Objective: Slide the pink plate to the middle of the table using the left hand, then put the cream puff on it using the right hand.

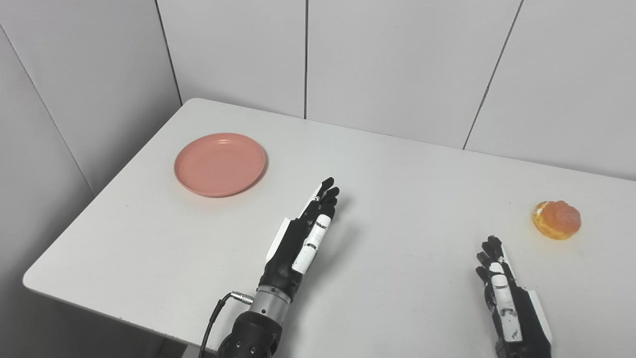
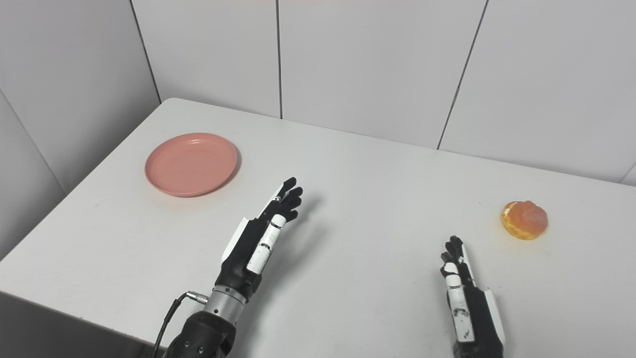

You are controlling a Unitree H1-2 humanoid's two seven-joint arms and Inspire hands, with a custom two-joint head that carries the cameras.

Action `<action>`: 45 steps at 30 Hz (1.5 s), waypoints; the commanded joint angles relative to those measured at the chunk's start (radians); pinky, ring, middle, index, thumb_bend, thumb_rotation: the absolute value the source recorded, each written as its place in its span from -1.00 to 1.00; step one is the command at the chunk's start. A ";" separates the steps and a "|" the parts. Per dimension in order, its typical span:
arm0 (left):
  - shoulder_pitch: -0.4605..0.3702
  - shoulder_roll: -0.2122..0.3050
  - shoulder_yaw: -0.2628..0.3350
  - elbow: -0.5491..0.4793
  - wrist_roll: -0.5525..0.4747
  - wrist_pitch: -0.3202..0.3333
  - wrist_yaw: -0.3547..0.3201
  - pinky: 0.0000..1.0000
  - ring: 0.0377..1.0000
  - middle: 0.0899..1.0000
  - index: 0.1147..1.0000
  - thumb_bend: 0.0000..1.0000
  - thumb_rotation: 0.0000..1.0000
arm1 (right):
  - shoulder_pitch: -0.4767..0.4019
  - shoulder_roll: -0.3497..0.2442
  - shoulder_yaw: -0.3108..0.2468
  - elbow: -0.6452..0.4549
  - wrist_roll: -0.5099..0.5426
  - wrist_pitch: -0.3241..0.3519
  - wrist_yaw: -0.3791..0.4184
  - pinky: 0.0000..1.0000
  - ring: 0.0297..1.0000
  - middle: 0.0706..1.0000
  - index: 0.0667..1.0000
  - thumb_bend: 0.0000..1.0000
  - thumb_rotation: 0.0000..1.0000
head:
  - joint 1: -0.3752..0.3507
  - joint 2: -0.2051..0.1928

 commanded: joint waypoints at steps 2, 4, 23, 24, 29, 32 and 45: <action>-0.024 0.027 0.015 -0.059 0.001 0.018 -0.009 0.83 0.88 0.91 0.87 0.03 1.00 | -0.013 0.008 0.003 -0.031 -0.005 -0.047 -0.007 1.00 0.98 1.00 0.99 -0.69 1.00 | 0.000 0.001; -0.040 0.028 0.026 -0.079 0.008 0.033 -0.009 0.81 0.86 0.90 0.86 0.03 1.00 | -0.013 0.010 0.003 -0.033 -0.003 -0.043 -0.007 1.00 0.98 1.00 1.00 -0.70 1.00 | -0.001 0.002; -0.217 0.089 0.195 -0.087 -0.058 0.070 0.033 0.81 0.81 0.84 0.81 -0.03 1.00 | -0.016 0.008 0.001 -0.028 -0.003 -0.042 -0.006 1.00 0.99 1.00 1.00 -0.69 1.00 | 0.007 0.002; -0.227 0.098 0.210 -0.069 -0.073 0.058 0.032 0.81 0.80 0.84 0.81 0.00 1.00 | -0.017 0.008 0.001 -0.027 -0.004 -0.042 -0.006 1.00 0.98 1.00 0.99 -0.69 1.00 | 0.007 0.002; -0.274 0.129 0.262 -0.007 -0.118 0.025 0.040 0.80 0.78 0.81 0.79 0.02 1.00 | -0.015 0.006 0.002 -0.036 -0.006 -0.032 -0.005 1.00 0.99 1.00 1.00 -0.69 1.00 | 0.008 0.000; -0.303 0.145 0.288 0.014 -0.142 0.028 0.046 0.81 0.78 0.80 0.78 0.00 1.00 | -0.013 0.008 0.002 -0.035 -0.007 -0.036 -0.007 1.00 0.98 1.00 1.00 -0.71 1.00 | 0.007 0.001; -0.416 0.213 0.371 0.057 -0.169 0.100 0.079 0.70 0.70 0.71 0.67 -0.06 1.00 | -0.011 0.005 0.000 -0.038 -0.004 -0.030 -0.006 1.00 0.98 1.00 0.99 -0.70 1.00 | 0.013 0.003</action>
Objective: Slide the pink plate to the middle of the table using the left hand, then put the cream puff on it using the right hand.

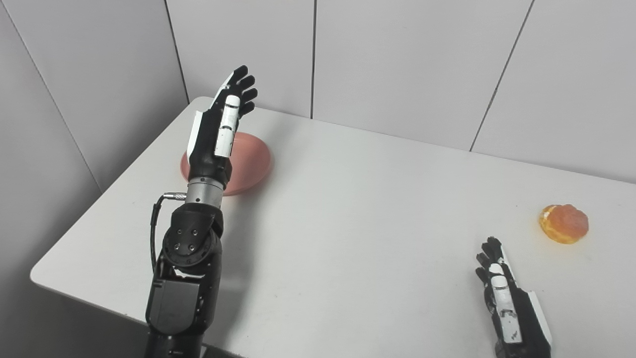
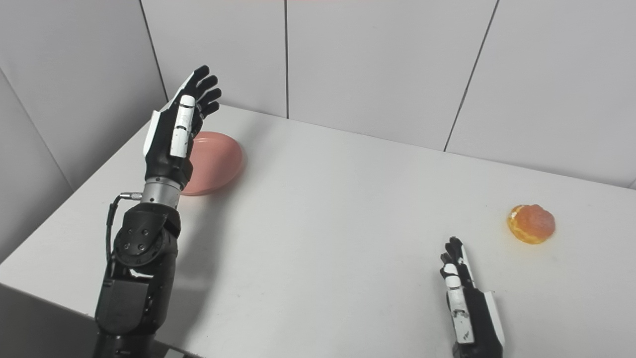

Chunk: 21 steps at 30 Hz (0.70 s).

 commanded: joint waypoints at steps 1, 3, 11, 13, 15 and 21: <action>-0.057 0.029 0.020 0.001 -0.021 -0.002 0.020 0.69 0.69 0.70 0.65 -0.06 1.00 | -0.014 0.001 -0.001 -0.036 -0.002 -0.032 -0.004 1.00 0.98 1.00 0.99 -0.70 1.00 | 0.001 0.001; -0.073 0.035 0.035 0.018 -0.026 0.000 0.029 0.66 0.67 0.69 0.63 -0.07 1.00 | -0.014 0.000 -0.001 -0.035 0.000 -0.036 -0.001 1.00 0.98 1.00 1.00 -0.70 1.00 | 0.001 0.001; -0.130 0.096 0.080 0.135 -0.034 -0.024 0.050 0.65 0.68 0.72 0.67 -0.12 1.00 | -0.018 -0.001 -0.005 -0.021 0.010 -0.053 0.003 1.00 0.98 1.00 0.99 -0.71 1.00 | 0.007 -0.002; -0.139 0.105 0.089 0.158 -0.045 -0.026 0.051 0.65 0.68 0.71 0.67 -0.14 1.00 | -0.019 -0.003 -0.005 -0.021 0.010 -0.054 0.005 1.00 0.98 1.00 0.99 -0.71 1.00 | 0.008 -0.002; -0.148 0.115 0.099 0.182 -0.060 -0.027 0.051 0.65 0.68 0.71 0.68 -0.16 1.00 | -0.019 -0.004 -0.006 -0.020 0.010 -0.054 0.006 1.00 0.98 1.00 0.99 -0.71 1.00 | 0.010 -0.002; -0.163 0.131 0.126 0.228 -0.130 -0.022 0.046 0.67 0.68 0.70 0.67 -0.17 1.00 | -0.018 -0.004 -0.008 -0.019 0.015 -0.049 0.009 1.00 0.99 1.00 1.00 -0.69 1.00 | 0.010 -0.003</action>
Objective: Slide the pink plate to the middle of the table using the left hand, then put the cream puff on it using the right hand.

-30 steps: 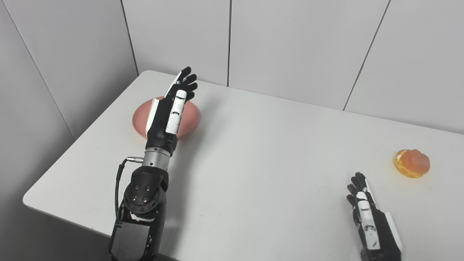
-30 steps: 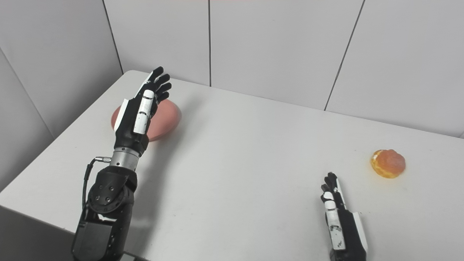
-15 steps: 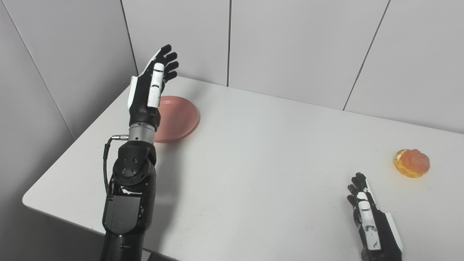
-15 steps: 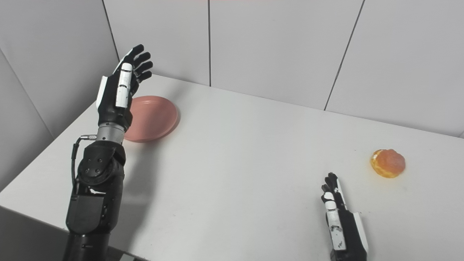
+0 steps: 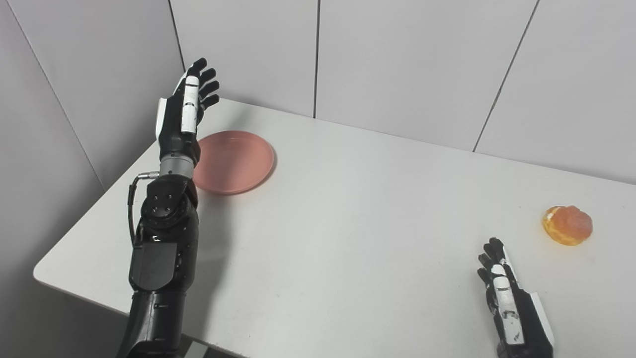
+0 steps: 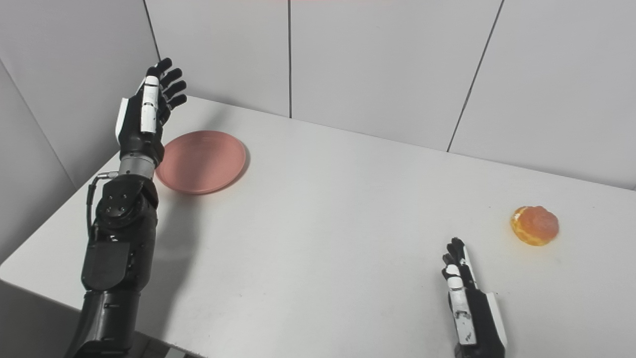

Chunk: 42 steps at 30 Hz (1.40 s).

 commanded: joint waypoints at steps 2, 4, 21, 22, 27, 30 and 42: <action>-0.062 0.036 0.013 -0.005 -0.029 -0.016 0.007 0.67 0.68 0.71 0.66 -0.17 1.00 | -0.017 -0.002 -0.004 -0.023 0.013 -0.038 0.004 1.00 0.99 1.00 1.00 -0.68 1.00 | 0.001 0.000; -0.068 0.046 0.025 0.009 -0.048 -0.003 0.008 0.67 0.68 0.70 0.64 -0.17 1.00 | -0.017 -0.002 -0.004 -0.027 0.012 -0.031 0.003 1.00 0.99 1.00 1.00 -0.67 1.00 | 0.001 0.000; -0.069 0.139 0.074 0.143 -0.156 -0.030 -0.020 0.71 0.72 0.72 0.66 -0.15 1.00 | -0.014 -0.005 -0.004 -0.030 0.013 -0.030 0.003 1.00 0.99 1.00 1.00 -0.71 1.00 | 0.001 0.002; -0.068 0.144 0.077 0.151 -0.158 -0.034 -0.022 0.72 0.72 0.72 0.67 -0.15 1.00 | -0.014 -0.006 -0.004 -0.030 0.013 -0.029 0.004 1.00 0.99 1.00 1.00 -0.71 1.00 | 0.002 0.003; -0.061 0.158 0.084 0.163 -0.161 -0.029 -0.014 0.72 0.73 0.73 0.69 -0.15 1.00 | -0.015 -0.007 -0.003 -0.032 0.013 -0.027 0.005 1.00 0.99 1.00 1.00 -0.70 1.00 | 0.004 0.004; -0.053 0.166 0.086 0.173 -0.166 -0.032 -0.018 0.74 0.74 0.74 0.70 -0.15 1.00 | -0.013 -0.008 -0.002 -0.036 0.011 -0.020 0.004 1.00 0.99 1.00 1.00 -0.71 1.00 | 0.004 0.005; -0.049 0.153 0.096 0.227 -0.202 -0.042 -0.014 0.73 0.75 0.74 0.67 -0.17 0.99 | -0.012 -0.010 -0.002 -0.032 0.015 -0.030 0.005 1.00 0.99 1.00 1.00 -0.69 1.00 | 0.003 0.011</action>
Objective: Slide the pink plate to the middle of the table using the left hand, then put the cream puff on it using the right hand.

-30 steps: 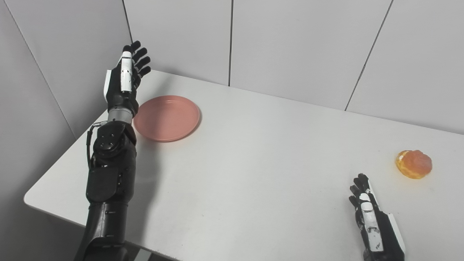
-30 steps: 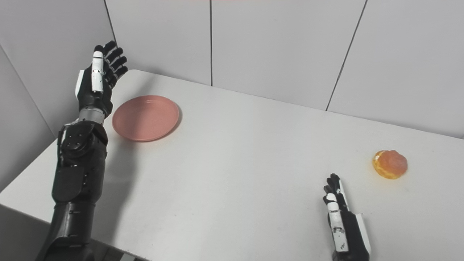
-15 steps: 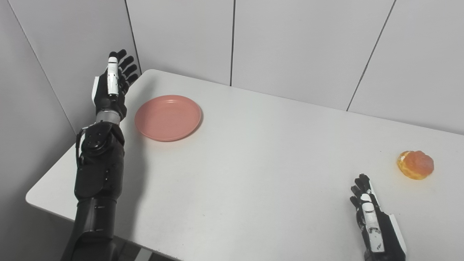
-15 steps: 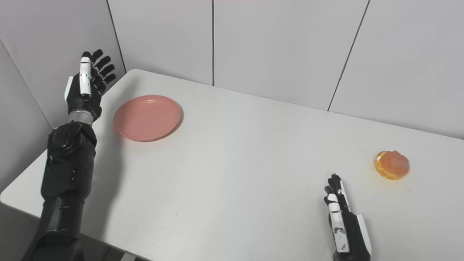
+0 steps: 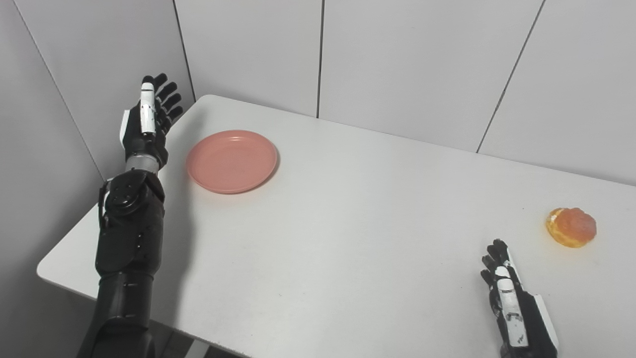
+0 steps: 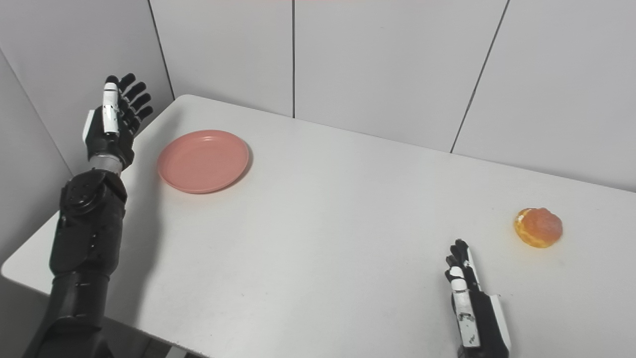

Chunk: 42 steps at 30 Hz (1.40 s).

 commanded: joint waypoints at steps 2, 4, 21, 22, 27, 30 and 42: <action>-0.038 0.018 0.008 0.010 -0.006 -0.048 -0.002 0.74 0.75 0.74 0.67 -0.19 1.00 | -0.012 0.000 -0.002 -0.032 0.011 -0.030 0.004 1.00 0.99 1.00 1.00 -0.69 1.00 | 0.001 0.002; -0.040 0.016 0.010 0.033 -0.010 -0.059 -0.007 0.75 0.75 0.74 0.67 -0.20 1.00 | -0.013 -0.002 -0.002 -0.030 0.010 -0.031 0.004 1.00 0.99 1.00 1.00 -0.69 1.00 | 0.001 0.002; -0.062 0.018 0.015 0.168 -0.020 -0.095 0.006 0.73 0.73 0.70 0.65 -0.24 1.00 | -0.013 -0.003 0.001 -0.037 0.008 -0.027 0.003 1.00 0.99 1.00 1.00 -0.69 1.00 | -0.002 0.008; -0.063 0.018 0.016 0.172 -0.020 -0.095 0.007 0.73 0.73 0.70 0.65 -0.24 1.00 | -0.013 -0.004 0.001 -0.037 0.007 -0.026 0.003 1.00 0.99 1.00 1.00 -0.69 1.00 | -0.002 0.008; -0.065 0.020 0.018 0.192 -0.018 -0.097 0.009 0.74 0.73 0.70 0.65 -0.25 1.00 | -0.012 -0.003 0.000 -0.043 0.003 -0.018 -0.001 1.00 0.99 1.00 1.00 -0.68 1.00 | -0.001 0.009; -0.066 0.020 0.021 0.218 -0.031 -0.104 -0.008 0.75 0.73 0.70 0.65 -0.27 1.00 | -0.012 -0.005 -0.001 -0.043 0.009 -0.017 0.004 1.00 0.99 1.00 1.00 -0.68 1.00 | -0.002 0.011; -0.060 0.017 -0.007 0.288 -0.054 -0.114 -0.073 0.76 0.77 0.77 0.72 -0.35 1.00 | -0.010 -0.001 0.000 -0.051 0.006 -0.004 -0.003 1.00 1.00 1.00 1.00 -0.69 1.00 | -0.007 0.016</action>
